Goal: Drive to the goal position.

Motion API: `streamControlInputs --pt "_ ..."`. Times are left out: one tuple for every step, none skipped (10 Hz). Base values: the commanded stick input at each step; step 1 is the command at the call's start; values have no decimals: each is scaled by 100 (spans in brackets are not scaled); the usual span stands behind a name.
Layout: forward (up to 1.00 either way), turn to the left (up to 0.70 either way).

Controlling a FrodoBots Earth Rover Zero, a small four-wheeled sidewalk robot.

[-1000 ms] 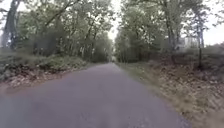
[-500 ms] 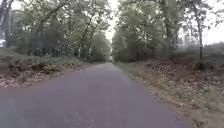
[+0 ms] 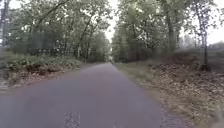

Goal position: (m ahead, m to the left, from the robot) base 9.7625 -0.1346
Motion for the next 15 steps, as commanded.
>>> streamControlInputs --pt "70 0" --pt "70 0" --pt "70 0" --pt "70 0" --pt "70 0" --pt "70 0" --pt "70 0" --pt "70 0" --pt "70 0" --pt "70 0" --pt "70 0" --pt "70 0" --pt "70 0" --pt "70 0" --pt "70 0"
